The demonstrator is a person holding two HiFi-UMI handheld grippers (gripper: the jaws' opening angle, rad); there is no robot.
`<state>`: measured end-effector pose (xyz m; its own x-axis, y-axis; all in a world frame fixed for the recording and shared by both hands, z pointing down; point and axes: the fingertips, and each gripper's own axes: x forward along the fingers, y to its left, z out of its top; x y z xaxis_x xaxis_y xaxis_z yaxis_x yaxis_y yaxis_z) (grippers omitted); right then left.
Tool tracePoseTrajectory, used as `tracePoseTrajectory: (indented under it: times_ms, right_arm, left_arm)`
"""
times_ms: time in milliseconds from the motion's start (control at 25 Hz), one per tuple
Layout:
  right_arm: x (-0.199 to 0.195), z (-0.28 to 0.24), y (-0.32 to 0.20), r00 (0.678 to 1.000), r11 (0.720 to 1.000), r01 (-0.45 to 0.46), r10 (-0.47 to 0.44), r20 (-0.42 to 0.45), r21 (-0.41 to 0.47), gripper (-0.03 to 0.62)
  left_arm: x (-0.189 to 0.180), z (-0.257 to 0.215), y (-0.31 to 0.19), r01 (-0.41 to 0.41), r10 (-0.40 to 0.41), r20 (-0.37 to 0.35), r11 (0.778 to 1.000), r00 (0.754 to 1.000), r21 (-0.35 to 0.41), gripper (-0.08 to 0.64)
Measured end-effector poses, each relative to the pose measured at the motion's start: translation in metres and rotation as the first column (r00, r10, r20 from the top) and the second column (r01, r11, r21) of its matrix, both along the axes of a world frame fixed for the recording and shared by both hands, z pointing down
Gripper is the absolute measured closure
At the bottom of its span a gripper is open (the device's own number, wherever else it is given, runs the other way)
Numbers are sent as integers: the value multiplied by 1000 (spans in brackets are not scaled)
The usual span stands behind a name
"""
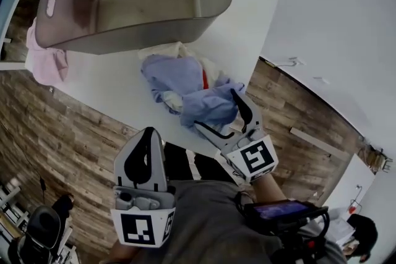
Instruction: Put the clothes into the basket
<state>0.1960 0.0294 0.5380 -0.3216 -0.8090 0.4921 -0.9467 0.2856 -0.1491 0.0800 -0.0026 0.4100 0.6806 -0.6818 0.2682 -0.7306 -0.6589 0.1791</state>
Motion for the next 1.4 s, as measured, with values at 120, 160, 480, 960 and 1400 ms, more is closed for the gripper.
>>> tracePoseTrajectory:
  times_ms: [120,160,480,960,1400]
  right_arm:
    - [-5,27,-6,999,998,34,-35,-18,-61,94]
    - [-7,33,-8,999,996,45,-47,-25,-77,90]
    - [-8,63,-9,975,982,70,-105,-194,-176,163]
    - [-10,36,16,979,991,61,-83,-189,-119,489]
    - [-9,-65,44,978,992,60,-36,-205,112,497]
  left_arm:
    - [1,17,-15,-10,10,7,1000,1000,-25,552]
    - [1,22,-19,-12,12,9,999,1000,-33,552]
    - [4,39,-28,-15,17,22,998,1000,-63,552]
    - [3,0,3,46,-47,9,999,999,20,552]
    - [0,-78,68,93,-84,-59,982,995,166,552]
